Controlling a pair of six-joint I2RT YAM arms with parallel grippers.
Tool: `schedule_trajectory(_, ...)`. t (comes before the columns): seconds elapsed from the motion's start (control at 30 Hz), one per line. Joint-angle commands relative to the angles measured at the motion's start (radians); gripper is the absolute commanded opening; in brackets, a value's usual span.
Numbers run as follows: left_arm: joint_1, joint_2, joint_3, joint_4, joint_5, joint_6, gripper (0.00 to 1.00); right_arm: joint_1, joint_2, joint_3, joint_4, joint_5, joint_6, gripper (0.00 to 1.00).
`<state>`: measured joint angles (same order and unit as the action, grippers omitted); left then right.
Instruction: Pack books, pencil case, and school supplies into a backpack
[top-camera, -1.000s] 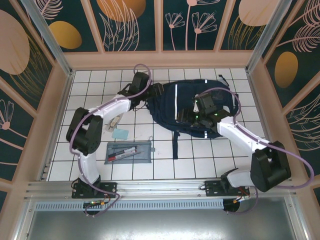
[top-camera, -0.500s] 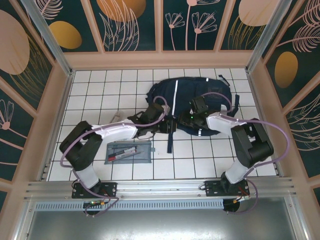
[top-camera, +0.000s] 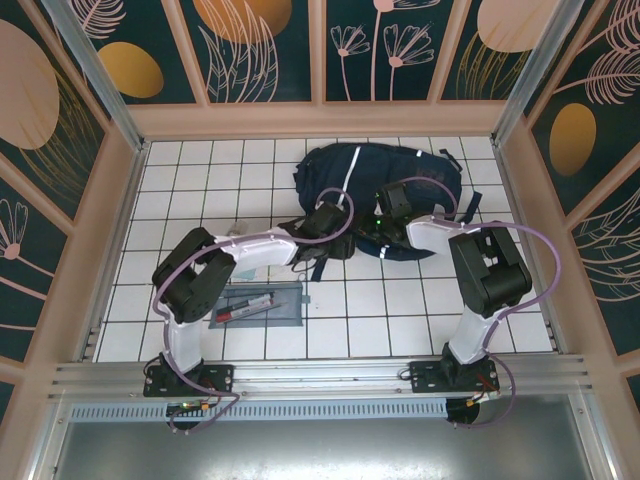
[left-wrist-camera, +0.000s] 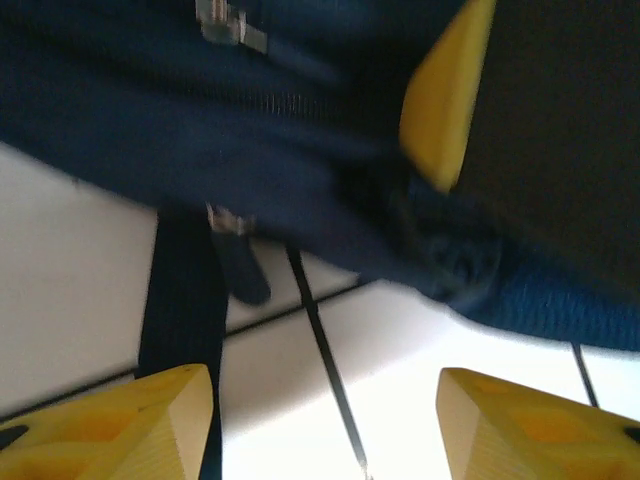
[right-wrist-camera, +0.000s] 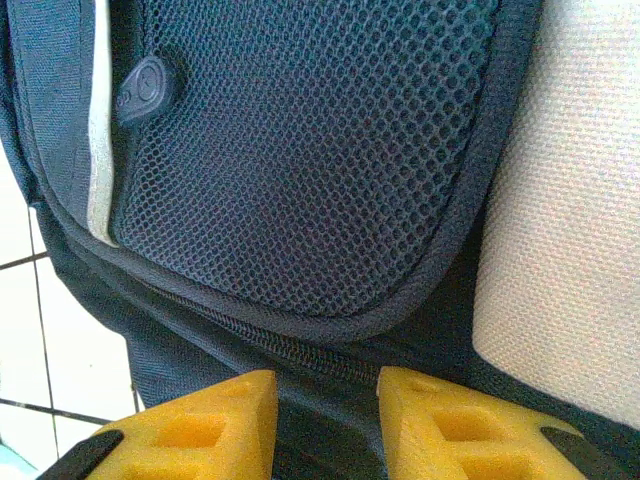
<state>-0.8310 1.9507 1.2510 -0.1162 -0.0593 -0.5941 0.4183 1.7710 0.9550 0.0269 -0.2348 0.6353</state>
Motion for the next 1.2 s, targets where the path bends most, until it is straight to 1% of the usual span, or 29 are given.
schedule_trajectory(0.0, 0.012, 0.056, 0.083, -0.095, -0.114, 0.06, 0.56, -0.004, 0.011, -0.009, -0.016, -0.014, 0.006, 0.33)
schedule_trajectory(0.13, 0.025, 0.118, 0.161, -0.146, -0.127, 0.086, 0.46, -0.004, 0.002, -0.008, -0.025, -0.014, 0.0, 0.31)
schedule_trajectory(0.23, 0.025, 0.137, 0.178, -0.161, -0.129, 0.102, 0.41, -0.004, -0.004, -0.005, -0.028, -0.01, -0.005, 0.3)
schedule_trajectory(0.3, 0.026, 0.144, 0.181, -0.167, -0.12, 0.107, 0.4, -0.004, -0.002, 0.0, -0.031, -0.008, -0.008, 0.3)
schedule_trajectory(0.47, 0.032, 0.169, 0.183, -0.194, -0.141, 0.116, 0.39, -0.001, 0.014, 0.013, -0.032, -0.015, -0.009, 0.3)
schedule_trajectory(0.67, 0.038, 0.13, 0.152, -0.193, -0.143, 0.123, 0.4, -0.003, 0.019, 0.021, -0.04, -0.011, -0.018, 0.3)
schedule_trajectory(0.8, 0.047, 0.158, 0.172, -0.195, -0.121, 0.133, 0.34, 0.0, 0.024, 0.032, -0.047, -0.011, -0.022, 0.3)
schedule_trajectory(0.93, 0.049, 0.172, 0.184, -0.218, -0.104, 0.143, 0.24, -0.001, 0.024, 0.032, -0.051, -0.008, -0.023, 0.3)
schedule_trajectory(1.0, 0.05, 0.151, 0.165, -0.225, -0.112, 0.149, 0.26, -0.001, 0.023, 0.031, -0.053, -0.006, -0.025, 0.3)
schedule_trajectory(1.17, 0.053, 0.102, 0.122, -0.238, -0.135, 0.164, 0.35, 0.0, 0.034, 0.04, -0.055, -0.009, -0.028, 0.3)
